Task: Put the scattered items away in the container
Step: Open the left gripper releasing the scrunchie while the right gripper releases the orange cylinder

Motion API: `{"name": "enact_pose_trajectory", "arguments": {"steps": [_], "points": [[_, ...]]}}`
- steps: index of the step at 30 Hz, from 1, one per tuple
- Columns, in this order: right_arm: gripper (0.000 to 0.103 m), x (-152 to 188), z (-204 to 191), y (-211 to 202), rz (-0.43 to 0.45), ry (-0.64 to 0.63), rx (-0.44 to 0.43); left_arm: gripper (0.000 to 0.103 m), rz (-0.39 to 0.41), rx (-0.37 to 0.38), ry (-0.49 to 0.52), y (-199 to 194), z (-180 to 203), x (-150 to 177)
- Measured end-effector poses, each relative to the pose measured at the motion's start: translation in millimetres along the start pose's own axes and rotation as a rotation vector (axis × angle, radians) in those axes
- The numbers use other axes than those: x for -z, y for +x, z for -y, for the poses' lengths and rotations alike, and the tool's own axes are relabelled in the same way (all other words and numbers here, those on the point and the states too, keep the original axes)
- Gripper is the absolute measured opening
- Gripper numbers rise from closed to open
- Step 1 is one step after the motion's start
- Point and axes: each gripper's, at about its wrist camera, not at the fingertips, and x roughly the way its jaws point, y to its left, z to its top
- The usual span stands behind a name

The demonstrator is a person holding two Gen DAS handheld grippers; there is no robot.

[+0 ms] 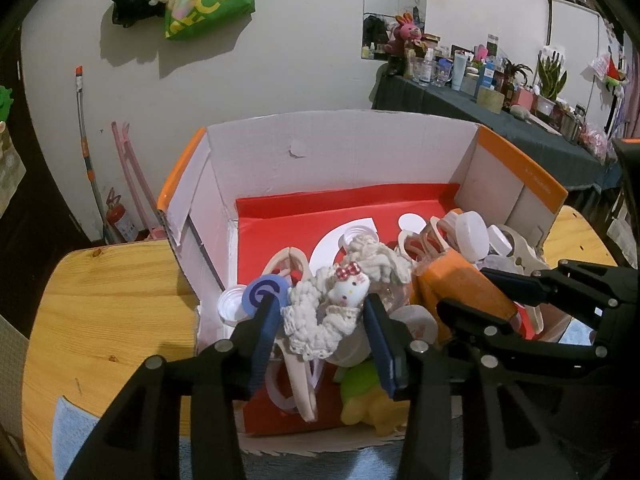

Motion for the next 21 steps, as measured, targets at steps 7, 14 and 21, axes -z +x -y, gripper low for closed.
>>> {"name": "enact_pose_trajectory", "arguments": {"steps": [7, 14, 21], "points": [[0.037, 0.6, 0.6, 0.2, 0.000, -0.002, 0.005, 0.048, 0.000, 0.001, -0.002, 0.0, 0.2, 0.0], [0.044, 1.4, 4.7, -0.4, 0.001, 0.008, 0.012, 0.052, 0.001, 0.003, -0.007, 0.3, -2.5, -0.7], [0.047, 0.3, 6.4, -1.5, 0.005, 0.014, 0.012, 0.060, 0.016, -0.001, -0.008, -3.0, -2.9, -0.2]]}}
